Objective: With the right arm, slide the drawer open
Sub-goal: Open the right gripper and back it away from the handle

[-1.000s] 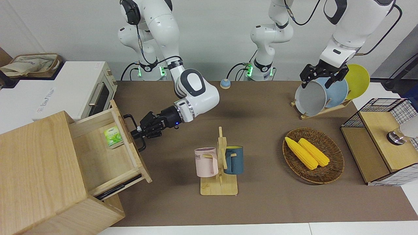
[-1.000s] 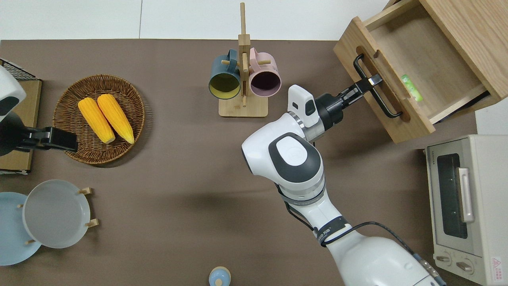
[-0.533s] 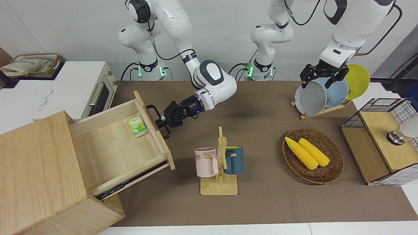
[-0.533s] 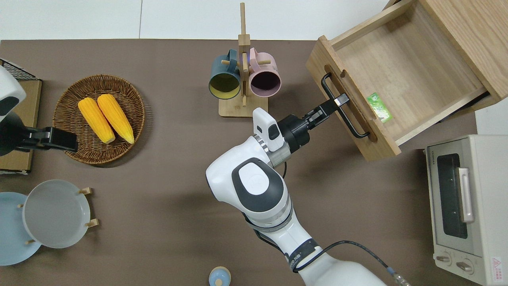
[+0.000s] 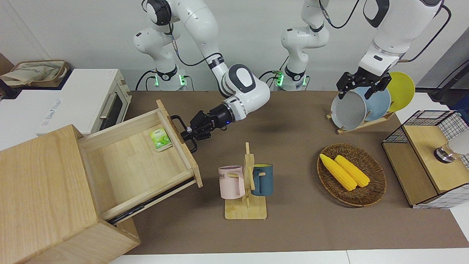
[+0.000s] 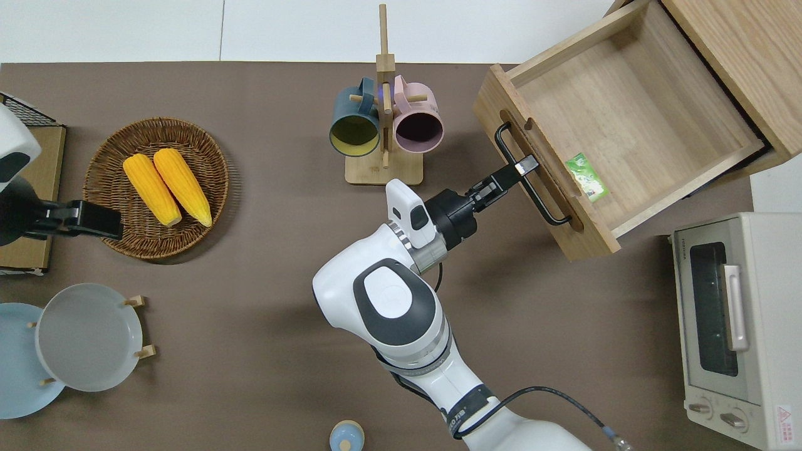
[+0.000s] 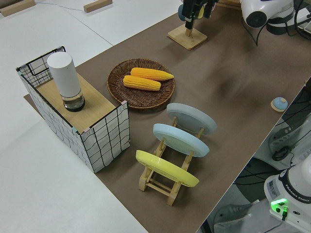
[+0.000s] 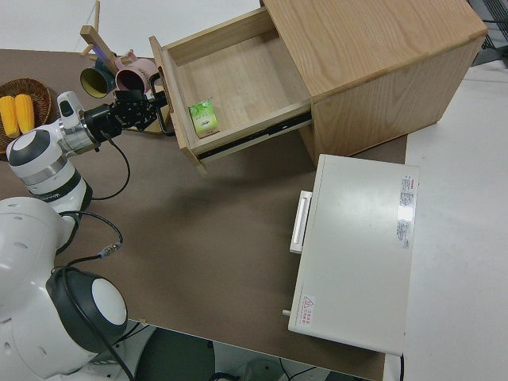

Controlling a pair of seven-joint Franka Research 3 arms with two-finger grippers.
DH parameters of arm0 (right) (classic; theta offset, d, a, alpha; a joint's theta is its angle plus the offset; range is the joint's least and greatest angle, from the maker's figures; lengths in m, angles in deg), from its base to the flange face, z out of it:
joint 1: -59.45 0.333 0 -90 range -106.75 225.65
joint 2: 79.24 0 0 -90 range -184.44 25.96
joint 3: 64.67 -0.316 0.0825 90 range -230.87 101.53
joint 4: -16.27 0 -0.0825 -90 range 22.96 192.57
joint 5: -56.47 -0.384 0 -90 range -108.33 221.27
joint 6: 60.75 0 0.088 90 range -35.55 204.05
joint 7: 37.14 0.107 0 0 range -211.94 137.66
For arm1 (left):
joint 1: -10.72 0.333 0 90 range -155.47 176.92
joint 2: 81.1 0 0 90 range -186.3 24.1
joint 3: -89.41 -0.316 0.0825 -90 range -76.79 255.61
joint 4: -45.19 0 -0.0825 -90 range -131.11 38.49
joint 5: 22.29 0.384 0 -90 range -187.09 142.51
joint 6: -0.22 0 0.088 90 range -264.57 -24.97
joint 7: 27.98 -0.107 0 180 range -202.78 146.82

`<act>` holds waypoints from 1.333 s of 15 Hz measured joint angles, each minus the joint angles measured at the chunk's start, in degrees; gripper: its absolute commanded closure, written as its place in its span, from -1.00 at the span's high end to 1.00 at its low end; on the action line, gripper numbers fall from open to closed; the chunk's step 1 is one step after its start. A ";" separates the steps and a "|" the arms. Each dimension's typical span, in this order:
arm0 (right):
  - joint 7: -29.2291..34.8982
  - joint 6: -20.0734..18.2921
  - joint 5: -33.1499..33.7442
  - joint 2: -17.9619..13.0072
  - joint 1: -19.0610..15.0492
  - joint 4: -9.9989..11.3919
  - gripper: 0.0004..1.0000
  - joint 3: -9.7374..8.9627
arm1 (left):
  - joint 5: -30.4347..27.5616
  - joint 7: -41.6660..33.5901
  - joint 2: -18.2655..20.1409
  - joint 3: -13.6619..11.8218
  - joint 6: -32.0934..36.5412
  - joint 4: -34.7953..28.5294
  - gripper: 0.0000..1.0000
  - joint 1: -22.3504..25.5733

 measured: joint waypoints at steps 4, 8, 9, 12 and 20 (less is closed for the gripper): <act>0.31 0.51 -0.13 0.00 0.11 -0.24 0.98 -0.08 | 0.00 0.00 0.00 0.00 0.00 0.00 0.99 0.00; 0.61 0.66 -0.13 -0.02 0.94 -1.26 0.97 -0.23 | 0.00 0.00 0.00 0.00 0.00 0.00 0.99 0.00; 0.61 0.65 -0.13 -0.02 1.04 -1.55 0.97 -0.23 | 0.00 0.00 0.00 0.00 0.00 0.00 0.99 0.00; 0.61 0.65 -0.13 -0.02 1.10 -1.82 0.97 -0.23 | 0.00 0.00 0.00 0.00 0.00 0.00 0.99 0.00; 0.68 0.62 -3.08 -0.02 2.53 -2.48 0.97 -0.30 | 0.00 0.00 0.00 0.00 0.00 0.00 0.99 0.00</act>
